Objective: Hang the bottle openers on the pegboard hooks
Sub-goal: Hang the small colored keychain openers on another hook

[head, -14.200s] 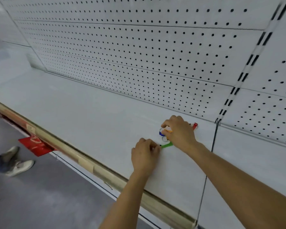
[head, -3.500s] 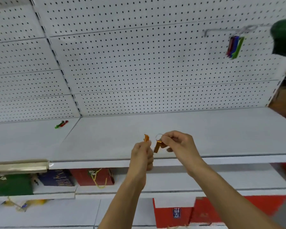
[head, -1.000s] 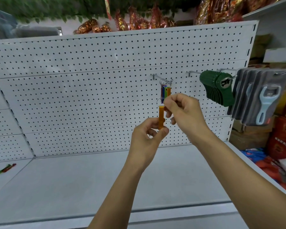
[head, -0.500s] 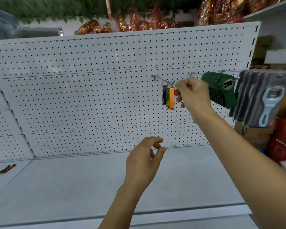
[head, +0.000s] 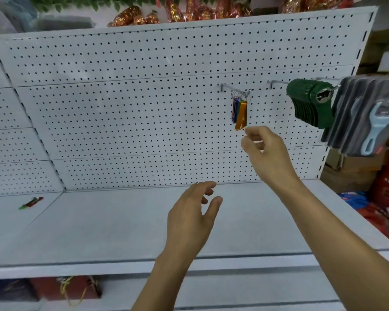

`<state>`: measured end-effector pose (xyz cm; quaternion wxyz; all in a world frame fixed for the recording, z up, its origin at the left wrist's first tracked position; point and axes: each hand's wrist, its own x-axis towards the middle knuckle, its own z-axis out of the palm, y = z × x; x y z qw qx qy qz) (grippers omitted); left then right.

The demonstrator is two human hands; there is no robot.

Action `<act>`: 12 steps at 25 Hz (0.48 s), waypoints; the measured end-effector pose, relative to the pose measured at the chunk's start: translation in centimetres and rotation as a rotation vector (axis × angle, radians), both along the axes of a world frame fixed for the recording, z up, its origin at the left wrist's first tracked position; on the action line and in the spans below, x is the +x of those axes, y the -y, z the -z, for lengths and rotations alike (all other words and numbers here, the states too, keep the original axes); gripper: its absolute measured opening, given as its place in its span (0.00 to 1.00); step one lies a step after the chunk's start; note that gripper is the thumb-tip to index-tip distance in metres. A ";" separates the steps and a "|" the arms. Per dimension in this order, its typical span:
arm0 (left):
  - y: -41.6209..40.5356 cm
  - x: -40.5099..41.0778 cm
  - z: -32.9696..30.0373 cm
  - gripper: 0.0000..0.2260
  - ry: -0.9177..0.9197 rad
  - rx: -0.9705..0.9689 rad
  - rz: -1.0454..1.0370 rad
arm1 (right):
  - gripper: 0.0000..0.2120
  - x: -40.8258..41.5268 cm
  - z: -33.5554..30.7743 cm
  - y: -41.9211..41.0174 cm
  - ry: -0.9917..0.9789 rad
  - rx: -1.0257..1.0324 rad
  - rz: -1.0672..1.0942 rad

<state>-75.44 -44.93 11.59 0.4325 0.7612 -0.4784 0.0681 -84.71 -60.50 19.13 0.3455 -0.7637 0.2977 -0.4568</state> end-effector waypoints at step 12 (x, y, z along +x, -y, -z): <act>-13.9 5.8 11.4 0.26 0.061 0.223 -0.217 | 0.18 4.6 16.5 -16.7 -0.527 -0.233 -0.284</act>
